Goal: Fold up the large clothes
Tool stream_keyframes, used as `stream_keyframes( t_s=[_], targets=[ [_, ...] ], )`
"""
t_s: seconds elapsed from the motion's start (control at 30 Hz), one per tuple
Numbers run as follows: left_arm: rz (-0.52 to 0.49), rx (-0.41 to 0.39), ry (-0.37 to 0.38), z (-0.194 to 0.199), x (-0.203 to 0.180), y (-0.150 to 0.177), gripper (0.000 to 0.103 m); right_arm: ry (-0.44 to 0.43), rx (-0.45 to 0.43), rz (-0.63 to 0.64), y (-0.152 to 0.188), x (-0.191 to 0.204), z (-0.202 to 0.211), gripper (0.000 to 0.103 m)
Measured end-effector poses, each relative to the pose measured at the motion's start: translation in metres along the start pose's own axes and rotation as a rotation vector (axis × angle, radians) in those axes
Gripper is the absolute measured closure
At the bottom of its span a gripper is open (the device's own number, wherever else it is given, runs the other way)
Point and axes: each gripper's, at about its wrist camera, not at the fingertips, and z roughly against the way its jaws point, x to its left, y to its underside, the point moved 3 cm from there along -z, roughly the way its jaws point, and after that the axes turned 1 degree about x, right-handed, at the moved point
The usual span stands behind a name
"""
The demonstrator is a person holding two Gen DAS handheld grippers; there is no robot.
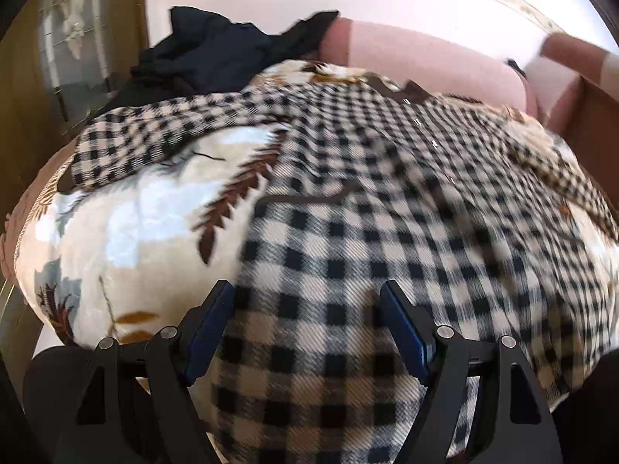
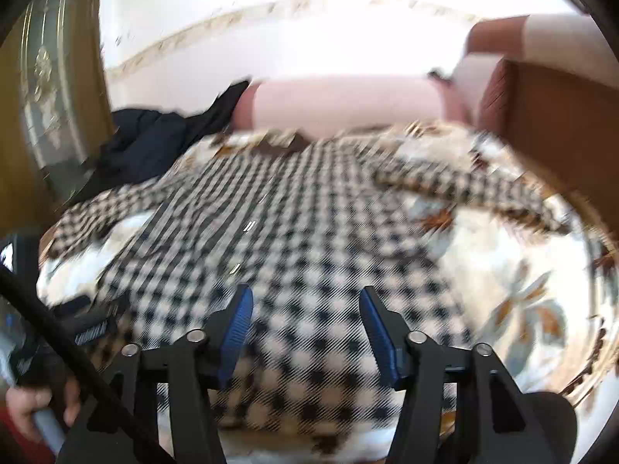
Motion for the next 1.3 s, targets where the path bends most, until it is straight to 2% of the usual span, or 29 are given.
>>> stream_keyframes(
  t_s=[0.17, 0.37, 0.53, 1.3],
  targets=[
    [-0.043, 0.022, -0.011, -0.005, -0.009, 0.007, 0.026, 0.017, 0.121, -0.049, 0.008, -0.011, -0.026, 0.041],
    [-0.039, 0.039, -0.005, -0.011, -0.008, 0.008, 0.022, 0.067, 0.2, -0.042, 0.026, -0.017, -0.051, 0.041],
    [-0.052, 0.039, -0.01, -0.014, -0.01, 0.009, 0.019, 0.071, 0.257, -0.071, 0.04, -0.027, -0.064, 0.041],
    [-0.057, 0.039, -0.013, -0.016, -0.013, 0.01, 0.014, 0.109, 0.221, -0.03, 0.051, -0.029, -0.069, 0.024]
  ],
)
